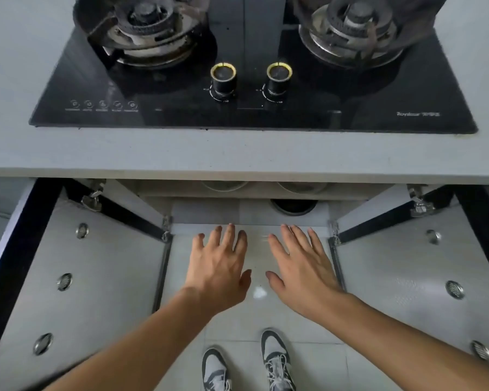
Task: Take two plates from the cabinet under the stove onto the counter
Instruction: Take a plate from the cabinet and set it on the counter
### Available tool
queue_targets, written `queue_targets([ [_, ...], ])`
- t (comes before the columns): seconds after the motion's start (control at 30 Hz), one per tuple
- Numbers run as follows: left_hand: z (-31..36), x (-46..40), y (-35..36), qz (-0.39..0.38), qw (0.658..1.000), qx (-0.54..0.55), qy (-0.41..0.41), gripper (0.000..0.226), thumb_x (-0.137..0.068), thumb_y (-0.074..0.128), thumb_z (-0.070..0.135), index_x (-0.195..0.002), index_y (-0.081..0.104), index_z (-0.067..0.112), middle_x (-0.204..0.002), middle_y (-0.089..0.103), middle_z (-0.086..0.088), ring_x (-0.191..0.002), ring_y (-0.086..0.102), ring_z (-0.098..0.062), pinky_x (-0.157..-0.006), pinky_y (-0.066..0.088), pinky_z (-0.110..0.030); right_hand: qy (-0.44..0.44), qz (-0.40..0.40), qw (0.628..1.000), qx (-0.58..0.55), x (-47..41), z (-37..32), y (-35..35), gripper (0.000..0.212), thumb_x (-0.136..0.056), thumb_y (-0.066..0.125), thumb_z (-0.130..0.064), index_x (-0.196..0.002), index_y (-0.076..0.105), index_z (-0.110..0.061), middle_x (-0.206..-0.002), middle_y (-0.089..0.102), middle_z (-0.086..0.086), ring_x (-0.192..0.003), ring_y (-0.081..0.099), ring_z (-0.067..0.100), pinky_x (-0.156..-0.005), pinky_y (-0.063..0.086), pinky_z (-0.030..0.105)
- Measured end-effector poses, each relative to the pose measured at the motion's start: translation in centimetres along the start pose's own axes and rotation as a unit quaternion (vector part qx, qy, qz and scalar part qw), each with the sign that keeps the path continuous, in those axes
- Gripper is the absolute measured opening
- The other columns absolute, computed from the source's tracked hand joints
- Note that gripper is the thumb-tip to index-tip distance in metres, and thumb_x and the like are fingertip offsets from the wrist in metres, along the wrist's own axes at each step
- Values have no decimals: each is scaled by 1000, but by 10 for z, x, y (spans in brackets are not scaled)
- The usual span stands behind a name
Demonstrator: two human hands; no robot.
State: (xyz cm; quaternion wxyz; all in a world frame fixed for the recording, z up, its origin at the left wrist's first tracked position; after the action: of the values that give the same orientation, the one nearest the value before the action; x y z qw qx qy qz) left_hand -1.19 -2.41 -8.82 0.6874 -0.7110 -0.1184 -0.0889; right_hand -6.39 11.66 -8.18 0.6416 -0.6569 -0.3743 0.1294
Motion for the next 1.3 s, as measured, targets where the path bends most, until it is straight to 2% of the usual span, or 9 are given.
queue_targets([
  [0.5, 4, -113, 72, 128, 991, -7, 25, 64, -76, 46, 57, -125, 43, 16, -120, 57, -7, -104, 53, -30, -80, 41, -42, 91, 117, 987, -54, -77, 67, 70, 62, -89, 50, -42, -141, 35, -14, -150, 35, 10, -137, 30, 27, -115, 23, 41],
  [0.67, 1, -187, 98, 121, 971, 186, -94, 58, -78, 50, 61, -114, 56, 15, -104, 64, -10, -95, 60, -30, -70, 45, -34, 195, 180, 945, -193, -110, 137, 99, 57, -88, 56, -38, -137, 43, -11, -139, 49, 14, -121, 49, 33, -96, 44, 40],
  [0.77, -1, -232, 114, 96, 951, 269, -120, 65, -79, 54, 61, -124, 55, 14, -120, 62, -10, -106, 59, -28, -82, 46, -32, 233, 223, 921, -221, -134, 181, 116, 52, -87, 56, -40, -131, 51, -13, -125, 61, 16, -113, 55, 34, -87, 50, 39],
  [0.9, 5, -280, 127, 114, 872, 463, -116, 40, -82, 66, 39, -110, 62, 12, -121, 64, -13, -109, 59, -31, -94, 48, -34, 295, 299, 872, -251, -161, 235, 127, 39, -86, 59, -36, -114, 62, -9, -111, 68, 18, -103, 61, 35, -81, 47, 35],
  [0.97, 5, -295, 133, 125, 794, 580, -133, 26, -82, 67, 31, -96, 66, 9, -109, 67, -19, -94, 64, -32, -80, 57, -41, 319, 323, 836, -309, -171, 255, 130, 36, -87, 59, -35, -111, 65, -10, -113, 67, 15, -97, 61, 30, -79, 47, 33],
  [1.03, 3, -307, 141, 130, 719, 664, -162, 26, -80, 67, 24, -99, 66, 5, -102, 69, -19, -81, 66, -28, -53, 56, -31, 337, 324, 802, -371, -180, 270, 137, 33, -88, 57, -36, -107, 67, -11, -110, 67, 12, -86, 57, 24, -72, 43, 31],
  [1.13, 1, -320, 147, 129, 673, 702, -193, 22, -79, 69, 19, -96, 67, 5, -88, 72, -14, -69, 68, -25, -37, 48, -22, 346, 301, 727, -511, -195, 283, 148, 29, -89, 60, -28, -108, 64, -6, -101, 67, 12, -78, 62, 24, -64, 52, 33],
  [1.2, 3, -326, 149, 112, 650, 725, -199, 8, -81, 66, 15, -84, 66, 7, -70, 73, -9, -55, 69, -19, -38, 50, -22, 335, 257, 686, -592, -204, 285, 152, 22, -92, 57, -23, -105, 63, -7, -86, 64, 8, -59, 56, 16, -46, 42, 25],
  [1.3, 6, -330, 150, 89, 612, 758, -206, 3, -84, 63, 5, -82, 64, 4, -71, 70, -12, -52, 68, -19, -38, 51, -23, 324, 225, 681, -617, -211, 289, 154, 14, -95, 51, -18, -98, 62, -11, -69, 57, 3, -49, 46, 10, -40, 29, 20],
])
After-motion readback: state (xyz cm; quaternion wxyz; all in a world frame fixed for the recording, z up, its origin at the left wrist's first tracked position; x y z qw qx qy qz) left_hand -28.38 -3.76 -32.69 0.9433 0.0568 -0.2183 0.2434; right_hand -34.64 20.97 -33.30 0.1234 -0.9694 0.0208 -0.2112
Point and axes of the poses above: each hand's wrist, its own x-axis away from the middle knuckle, its own y-axis out of the palm, z = x × y, the point moved 4 cm from there along -x, towards the middle knuckle
